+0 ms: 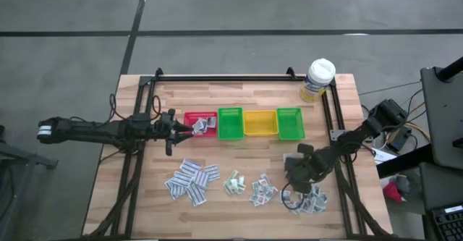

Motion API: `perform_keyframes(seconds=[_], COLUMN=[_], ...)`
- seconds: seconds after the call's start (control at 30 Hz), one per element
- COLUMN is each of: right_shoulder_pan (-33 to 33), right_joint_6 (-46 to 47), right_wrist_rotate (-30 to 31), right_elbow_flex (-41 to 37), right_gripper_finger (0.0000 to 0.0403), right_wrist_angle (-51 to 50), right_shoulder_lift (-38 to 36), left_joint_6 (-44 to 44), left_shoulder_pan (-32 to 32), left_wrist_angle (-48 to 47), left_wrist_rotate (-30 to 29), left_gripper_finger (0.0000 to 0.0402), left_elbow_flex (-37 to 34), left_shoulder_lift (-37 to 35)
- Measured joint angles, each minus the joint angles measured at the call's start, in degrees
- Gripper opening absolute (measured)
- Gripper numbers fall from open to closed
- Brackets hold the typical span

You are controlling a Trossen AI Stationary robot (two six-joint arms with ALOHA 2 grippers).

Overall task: Pick & Place First Aid Supplies
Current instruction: Put the alcohol pad into the red basket

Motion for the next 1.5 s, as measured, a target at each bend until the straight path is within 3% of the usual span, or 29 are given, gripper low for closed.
perform_keyframes(seconds=[0.17, 0.6, 0.83, 1.23, 1.5], right_shoulder_pan=[-0.02, -1.17, -4.42, -15.68, -20.05], right_joint_6=[-4.75, -22.49, -29.21, -38.52, -38.69], right_wrist_rotate=[-0.07, -0.31, -4.62, -26.24, -35.3], right_elbow_flex=[2.12, 2.26, 2.01, 0.36, 0.36], right_gripper_finger=[0.0008, 0.0008, 0.0008, 0.0008, 0.0008], right_wrist_angle=[3.28, 28.16, 36.03, 57.05, 63.91], right_shoulder_lift=[-1.44, -4.82, -5.11, -4.98, -4.87], left_joint_6=[-0.02, 0.11, 1.65, 4.39, 7.83], left_shoulder_pan=[-0.01, -0.01, -0.29, -2.44, -4.8], left_wrist_angle=[0.17, 5.3, 12.27, 24.15, 35.28], left_wrist_rotate=[0.02, 1.09, 2.18, 4.44, 5.92], left_gripper_finger=[0.0124, 0.0124, 0.0124, 0.0124, 0.0124], left_elbow_flex=[0.0, -0.04, -0.04, -0.04, -0.01], left_shoulder_lift=[0.05, 4.28, 8.57, 17.08, 22.41])
